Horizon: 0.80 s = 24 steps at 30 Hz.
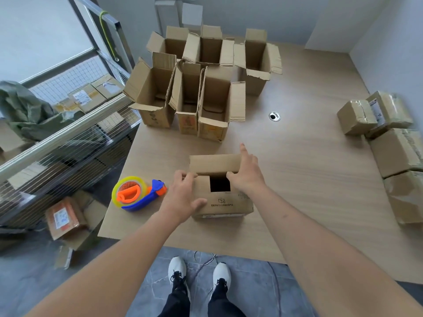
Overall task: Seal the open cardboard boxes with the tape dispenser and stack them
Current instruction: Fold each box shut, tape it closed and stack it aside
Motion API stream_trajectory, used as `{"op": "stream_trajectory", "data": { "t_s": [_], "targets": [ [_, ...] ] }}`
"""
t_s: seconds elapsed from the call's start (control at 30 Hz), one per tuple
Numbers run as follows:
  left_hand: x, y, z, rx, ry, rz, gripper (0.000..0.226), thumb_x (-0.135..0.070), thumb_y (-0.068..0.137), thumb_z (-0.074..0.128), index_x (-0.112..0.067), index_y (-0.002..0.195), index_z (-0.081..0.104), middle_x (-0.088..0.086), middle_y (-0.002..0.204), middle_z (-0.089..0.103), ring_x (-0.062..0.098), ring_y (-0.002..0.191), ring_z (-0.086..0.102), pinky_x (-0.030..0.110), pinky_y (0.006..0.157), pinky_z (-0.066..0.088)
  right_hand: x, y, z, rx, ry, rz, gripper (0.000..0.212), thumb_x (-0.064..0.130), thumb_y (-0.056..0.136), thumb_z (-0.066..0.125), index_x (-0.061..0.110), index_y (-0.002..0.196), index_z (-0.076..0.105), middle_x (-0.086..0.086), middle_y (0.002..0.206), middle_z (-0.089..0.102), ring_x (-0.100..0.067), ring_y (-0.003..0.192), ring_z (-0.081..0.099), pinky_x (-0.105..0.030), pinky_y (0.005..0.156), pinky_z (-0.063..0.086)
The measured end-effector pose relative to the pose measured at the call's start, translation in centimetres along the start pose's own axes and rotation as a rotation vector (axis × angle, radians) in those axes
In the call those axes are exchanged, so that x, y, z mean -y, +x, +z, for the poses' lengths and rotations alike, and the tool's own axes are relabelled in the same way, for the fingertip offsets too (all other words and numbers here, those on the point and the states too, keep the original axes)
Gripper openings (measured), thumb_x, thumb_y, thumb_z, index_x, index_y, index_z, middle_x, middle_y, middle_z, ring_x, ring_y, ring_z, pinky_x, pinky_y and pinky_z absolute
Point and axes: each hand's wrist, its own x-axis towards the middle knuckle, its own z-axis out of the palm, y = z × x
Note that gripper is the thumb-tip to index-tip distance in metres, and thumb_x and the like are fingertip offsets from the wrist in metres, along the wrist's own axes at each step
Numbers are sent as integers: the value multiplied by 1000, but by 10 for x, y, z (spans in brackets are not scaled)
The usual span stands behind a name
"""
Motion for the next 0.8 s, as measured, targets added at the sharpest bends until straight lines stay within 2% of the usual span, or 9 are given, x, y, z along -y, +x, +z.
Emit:
{"op": "stream_trajectory", "data": {
  "t_s": [0.1, 0.2, 0.27, 0.33, 0.43, 0.5, 0.6, 0.67, 0.8],
  "targets": [
    [2, 4, 7, 4, -122, -218, 100, -41, 70, 92, -14, 148, 35, 8, 139, 42, 30, 127, 50, 38, 104, 43, -10, -1, 3, -64, 177, 16, 90, 44, 90, 65, 36, 160, 10, 0, 148, 36, -21, 128, 48, -34, 99, 40],
    [7, 7, 12, 94, -149, -372, 127, -53, 75, 87, -7, 162, 5, 15, 162, 29, 31, 148, 31, 42, 118, 34, -18, -8, 3, -169, 280, -41, 56, 59, 90, 57, 49, 143, 39, 5, 128, 44, -13, 108, 50, -30, 89, 40],
    [8, 8, 16, 125, -158, -413, 127, -57, 80, 80, -9, 163, -5, 18, 165, 23, 33, 151, 25, 42, 120, 29, -23, -13, 3, -156, 230, -98, 36, 68, 90, 54, 46, 117, 64, 9, 107, 46, -12, 100, 55, -28, 82, 43],
    [6, 8, 18, 132, -146, -401, 120, -59, 84, 74, -17, 163, -7, 20, 163, 27, 37, 147, 32, 46, 117, 34, -32, -19, 8, -122, 186, -152, 39, 67, 88, 61, 37, 105, 77, 12, 101, 46, -8, 97, 55, -24, 79, 47],
    [5, 7, 16, 139, -71, -376, 115, -68, 85, 64, -24, 163, -7, 22, 159, 31, 40, 141, 41, 50, 111, 40, -47, -29, 22, -69, 42, -270, 43, 55, 84, 76, 32, 121, 74, 9, 129, 48, -10, 123, 49, -30, 101, 47],
    [7, 7, 13, 137, -47, -380, 113, -70, 85, 63, -24, 163, -4, 22, 158, 32, 41, 139, 43, 51, 110, 41, -55, -33, 31, -64, -21, -301, 52, 54, 85, 76, 33, 132, 68, 6, 149, 40, -16, 144, 34, -37, 114, 40],
    [18, 3, 6, 103, -63, -381, 87, -65, 97, 49, -26, 164, 9, 22, 154, 33, 40, 139, 41, 49, 111, 37, -56, -38, 39, -75, -34, -288, 53, 55, 91, 67, 36, 140, 60, 7, 161, 31, -17, 155, 14, -42, 118, 35],
    [33, -2, 0, 38, -52, -368, 69, -59, 103, 38, -26, 162, 21, 23, 147, 38, 41, 132, 45, 49, 107, 39, -55, -42, 45, -95, -61, -297, 52, 55, 95, 58, 37, 144, 56, 8, 165, 27, -17, 156, 9, -42, 117, 35],
    [79, -11, -14, -52, 186, -373, 63, -41, 102, 53, -24, 158, 31, 26, 140, 38, 46, 124, 47, 51, 100, 44, -49, -49, 61, -185, -5, -315, 48, 50, 98, 54, 35, 144, 57, 4, 165, 31, -21, 157, 12, -40, 116, 36]
  ]
}}
